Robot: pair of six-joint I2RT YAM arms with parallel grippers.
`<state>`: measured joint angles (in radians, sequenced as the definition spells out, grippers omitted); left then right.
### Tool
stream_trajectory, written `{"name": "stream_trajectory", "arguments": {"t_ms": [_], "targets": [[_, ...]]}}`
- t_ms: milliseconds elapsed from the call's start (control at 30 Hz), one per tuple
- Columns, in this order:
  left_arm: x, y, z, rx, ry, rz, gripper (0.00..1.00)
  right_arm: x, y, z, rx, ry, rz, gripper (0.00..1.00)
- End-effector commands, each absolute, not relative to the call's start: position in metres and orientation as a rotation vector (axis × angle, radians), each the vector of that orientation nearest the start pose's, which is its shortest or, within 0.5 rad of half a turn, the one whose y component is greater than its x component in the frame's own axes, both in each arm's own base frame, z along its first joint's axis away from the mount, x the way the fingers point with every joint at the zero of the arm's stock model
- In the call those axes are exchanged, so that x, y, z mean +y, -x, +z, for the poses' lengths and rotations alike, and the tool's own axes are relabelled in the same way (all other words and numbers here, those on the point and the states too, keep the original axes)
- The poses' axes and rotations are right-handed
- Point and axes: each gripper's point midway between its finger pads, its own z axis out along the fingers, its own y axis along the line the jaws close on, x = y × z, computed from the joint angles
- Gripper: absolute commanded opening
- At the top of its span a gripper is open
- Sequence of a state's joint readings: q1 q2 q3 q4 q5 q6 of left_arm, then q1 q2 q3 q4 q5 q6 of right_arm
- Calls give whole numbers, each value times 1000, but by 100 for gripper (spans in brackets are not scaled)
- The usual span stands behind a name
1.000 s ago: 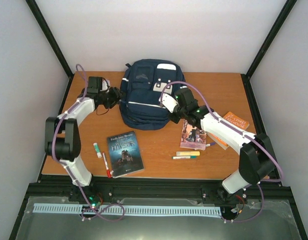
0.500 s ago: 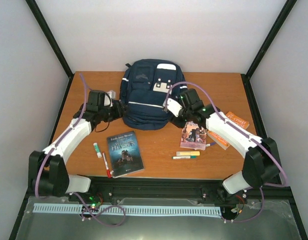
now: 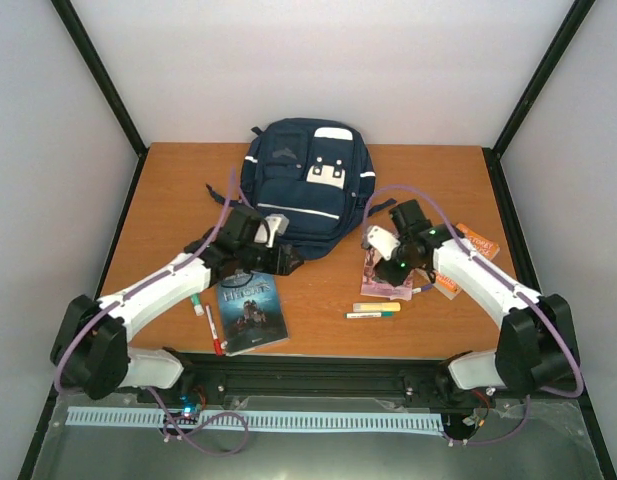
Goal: Pack the student bag
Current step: Pick up the book from the center of the board.
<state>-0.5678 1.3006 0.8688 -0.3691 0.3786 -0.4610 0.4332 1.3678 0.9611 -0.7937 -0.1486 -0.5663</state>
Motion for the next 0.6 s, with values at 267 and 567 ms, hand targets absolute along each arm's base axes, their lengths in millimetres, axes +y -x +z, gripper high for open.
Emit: {"name": "stream_trajectory", "arguments": {"t_ms": [267,567], "targets": [[-334,-293,128,2519,-318,-1036,65,64,-329,78,2682,887,65,54],[-386,-326,94,2591,-169,-1215,66,47,-374,66,2763,649,235,62]]}}
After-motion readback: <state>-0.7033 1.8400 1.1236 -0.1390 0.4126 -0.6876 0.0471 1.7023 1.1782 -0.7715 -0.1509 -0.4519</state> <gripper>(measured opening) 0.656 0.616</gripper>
